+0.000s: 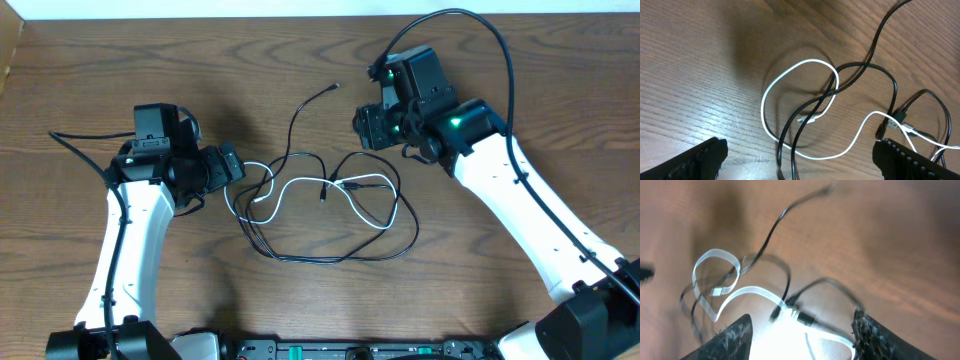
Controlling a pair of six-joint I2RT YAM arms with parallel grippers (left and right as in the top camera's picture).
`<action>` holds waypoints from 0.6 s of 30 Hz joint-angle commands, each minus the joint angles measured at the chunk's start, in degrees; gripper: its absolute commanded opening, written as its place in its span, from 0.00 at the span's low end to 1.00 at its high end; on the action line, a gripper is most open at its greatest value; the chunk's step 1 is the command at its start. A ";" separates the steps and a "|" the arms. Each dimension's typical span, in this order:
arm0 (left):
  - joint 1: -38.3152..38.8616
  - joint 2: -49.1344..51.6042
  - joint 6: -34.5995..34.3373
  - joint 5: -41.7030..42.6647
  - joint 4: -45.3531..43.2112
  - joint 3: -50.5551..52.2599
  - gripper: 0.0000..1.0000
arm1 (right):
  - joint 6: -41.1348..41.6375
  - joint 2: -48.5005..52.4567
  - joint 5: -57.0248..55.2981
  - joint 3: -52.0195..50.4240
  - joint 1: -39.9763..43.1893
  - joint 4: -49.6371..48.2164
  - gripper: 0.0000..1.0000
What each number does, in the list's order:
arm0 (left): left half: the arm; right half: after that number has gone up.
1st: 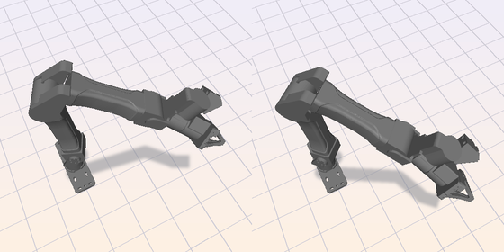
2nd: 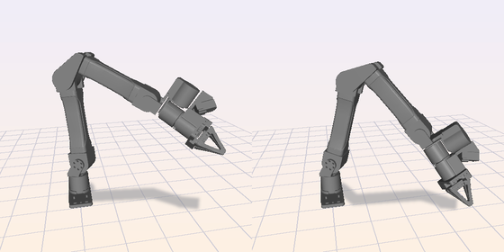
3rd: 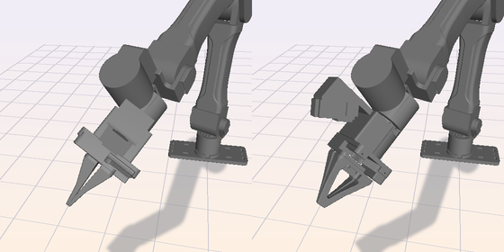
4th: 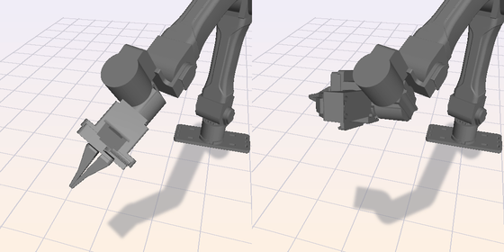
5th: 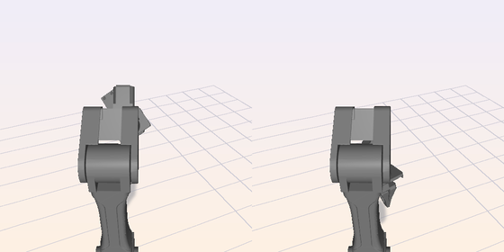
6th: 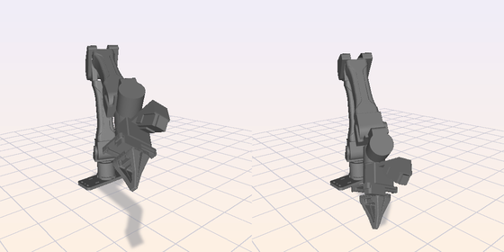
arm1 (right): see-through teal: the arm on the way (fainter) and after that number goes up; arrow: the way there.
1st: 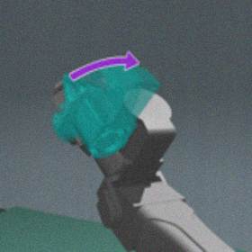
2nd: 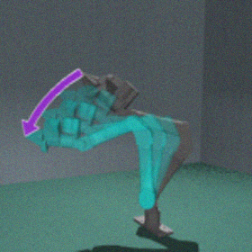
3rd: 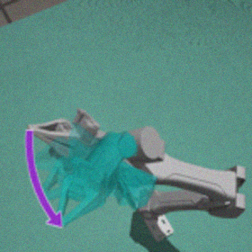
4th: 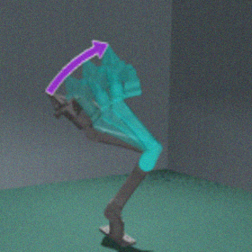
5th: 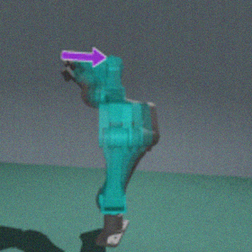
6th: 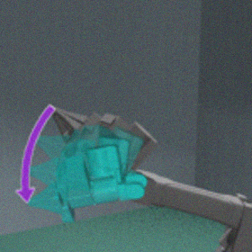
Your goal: Untangle cables
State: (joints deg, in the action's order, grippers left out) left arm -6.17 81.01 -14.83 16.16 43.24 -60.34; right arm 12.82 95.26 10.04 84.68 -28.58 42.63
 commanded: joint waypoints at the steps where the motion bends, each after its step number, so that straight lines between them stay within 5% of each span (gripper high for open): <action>1: -0.13 0.55 -0.09 -0.39 0.15 0.17 0.98 | -5.95 3.02 9.55 -0.04 -0.33 3.61 0.64; 8: -0.13 0.55 -0.09 -0.39 0.15 0.17 0.98 | -15.10 11.85 10.29 -0.07 -3.61 16.06 0.73; 15: -0.13 0.55 -0.09 -0.39 0.15 0.17 0.98 | -17.18 22.45 11.61 -0.07 -6.51 14.78 0.54; 18: -0.13 0.55 -0.09 -0.39 0.15 0.17 0.98 | -17.18 25.44 11.78 -0.07 -6.82 13.00 0.35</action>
State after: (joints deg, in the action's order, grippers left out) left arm -6.17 81.01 -14.83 16.16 43.27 -60.34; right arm -3.05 118.85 20.36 84.62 -34.83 56.16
